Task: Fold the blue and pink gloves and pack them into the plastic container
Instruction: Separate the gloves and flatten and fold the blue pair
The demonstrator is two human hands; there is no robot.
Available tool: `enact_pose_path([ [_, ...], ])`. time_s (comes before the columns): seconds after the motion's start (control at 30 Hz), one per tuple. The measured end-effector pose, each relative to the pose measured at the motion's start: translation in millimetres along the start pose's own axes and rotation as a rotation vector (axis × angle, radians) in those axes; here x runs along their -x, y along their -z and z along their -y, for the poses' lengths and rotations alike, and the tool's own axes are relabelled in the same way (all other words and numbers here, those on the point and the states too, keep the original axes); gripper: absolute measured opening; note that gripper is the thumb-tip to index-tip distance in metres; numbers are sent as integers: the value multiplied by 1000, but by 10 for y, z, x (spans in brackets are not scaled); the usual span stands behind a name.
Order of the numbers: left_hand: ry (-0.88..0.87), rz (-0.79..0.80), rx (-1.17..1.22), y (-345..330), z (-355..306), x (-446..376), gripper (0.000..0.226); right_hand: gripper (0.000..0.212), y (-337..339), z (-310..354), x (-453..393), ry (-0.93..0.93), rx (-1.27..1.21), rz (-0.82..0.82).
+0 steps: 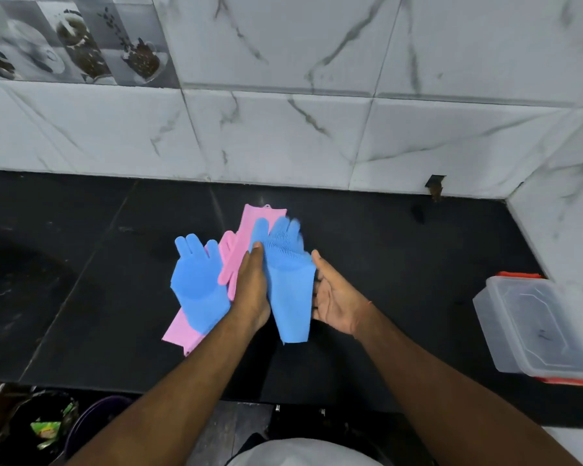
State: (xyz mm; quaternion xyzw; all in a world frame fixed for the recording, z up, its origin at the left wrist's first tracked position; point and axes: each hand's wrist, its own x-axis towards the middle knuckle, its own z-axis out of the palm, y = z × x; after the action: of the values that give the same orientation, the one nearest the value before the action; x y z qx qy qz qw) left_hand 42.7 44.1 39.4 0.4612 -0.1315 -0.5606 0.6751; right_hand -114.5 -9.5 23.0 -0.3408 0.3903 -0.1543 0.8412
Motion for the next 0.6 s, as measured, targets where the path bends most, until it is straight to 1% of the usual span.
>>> enact_pose_path([
  [0.03, 26, -55, -27, -52, 83, -3, 29, 59, 76, -8, 60, 22, 47, -39],
  [0.07, 56, -81, -101, -91, 176, -25, 26, 51, 169, -19, 120, 44, 95, -79],
  [0.1, 89, -69, -190, -118, 290, -53, 25, 45, 285, -37, 193, 69, 132, -127],
  [0.13, 117, -46, -273, -144, 397, -68, 27, 44, 397, -65, 259, 97, 151, -173],
  [0.2, 148, 16, -350, -198, 582, -70, 36, 50, 591, -123, 375, 167, 163, -238],
  [0.33, 117, 129, -367, -321, 800, -110, 55, 65, 807, -175, 516, 377, 282, -339],
  [0.4, 59, 154, -476, -336, 873, -153, 57, 66, 894, -198, 535, 388, 312, -375],
  [0.43, 31, 151, -546, -313, 917, -171, 59, 63, 945, -216, 537, 341, 335, -406],
  [0.47, 16, 134, -616, -270, 964, -180, 60, 57, 989, -238, 538, 255, 374, -443],
  [0.5, 22, 109, -681, -212, 1006, -188, 62, 48, 1035, -266, 541, 127, 424, -465],
  [0.53, 50, 80, -756, -144, 1045, -188, 64, 41, 1081, -303, 551, -14, 475, -454],
  [0.6, 114, 37, -945, 0, 1097, -177, 69, 38, 1146, -377, 580, -212, 574, -378],
])
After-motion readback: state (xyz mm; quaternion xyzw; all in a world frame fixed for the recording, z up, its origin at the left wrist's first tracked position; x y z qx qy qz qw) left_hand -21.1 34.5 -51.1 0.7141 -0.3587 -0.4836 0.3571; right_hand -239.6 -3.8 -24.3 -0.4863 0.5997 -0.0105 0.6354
